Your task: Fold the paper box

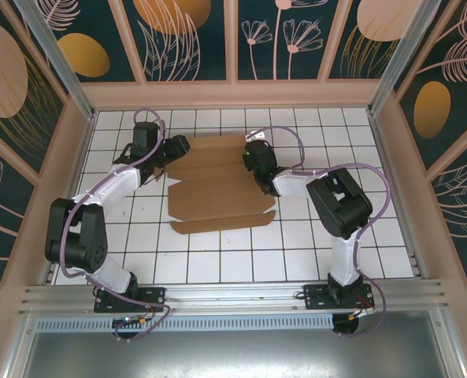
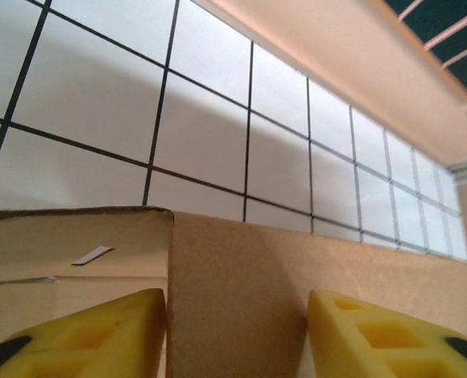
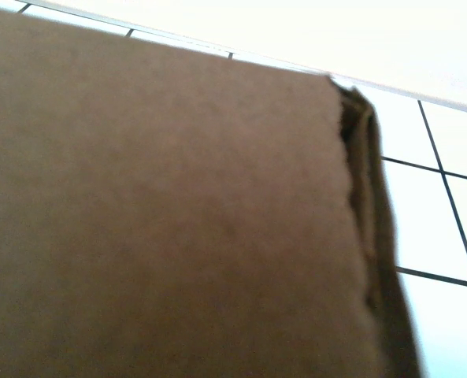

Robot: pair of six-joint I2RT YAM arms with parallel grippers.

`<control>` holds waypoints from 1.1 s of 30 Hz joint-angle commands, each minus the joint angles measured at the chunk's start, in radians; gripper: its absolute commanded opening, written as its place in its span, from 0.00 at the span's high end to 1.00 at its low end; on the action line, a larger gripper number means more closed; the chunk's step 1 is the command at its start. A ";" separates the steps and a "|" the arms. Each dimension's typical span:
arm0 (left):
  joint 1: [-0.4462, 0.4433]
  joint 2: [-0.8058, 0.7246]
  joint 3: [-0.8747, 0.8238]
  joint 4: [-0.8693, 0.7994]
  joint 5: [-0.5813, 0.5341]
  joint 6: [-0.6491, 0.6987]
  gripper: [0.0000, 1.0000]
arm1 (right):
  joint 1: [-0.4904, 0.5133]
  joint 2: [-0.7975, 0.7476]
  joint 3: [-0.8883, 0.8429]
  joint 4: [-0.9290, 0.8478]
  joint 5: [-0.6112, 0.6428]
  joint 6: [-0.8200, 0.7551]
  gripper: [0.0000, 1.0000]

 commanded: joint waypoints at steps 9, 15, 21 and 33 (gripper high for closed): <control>0.028 -0.083 -0.028 0.043 -0.090 -0.023 0.46 | 0.012 0.054 0.012 -0.107 0.037 -0.058 1.00; 0.026 -0.261 -0.150 0.032 -0.118 0.007 0.45 | -0.001 0.089 0.072 -0.186 0.023 -0.036 1.00; 0.024 -0.310 -0.263 0.003 -0.109 0.019 0.82 | 0.000 0.101 0.085 -0.196 0.015 -0.041 1.00; 0.034 -0.069 -0.181 0.016 -0.220 -0.022 1.00 | 0.002 0.097 0.072 -0.182 0.002 -0.053 1.00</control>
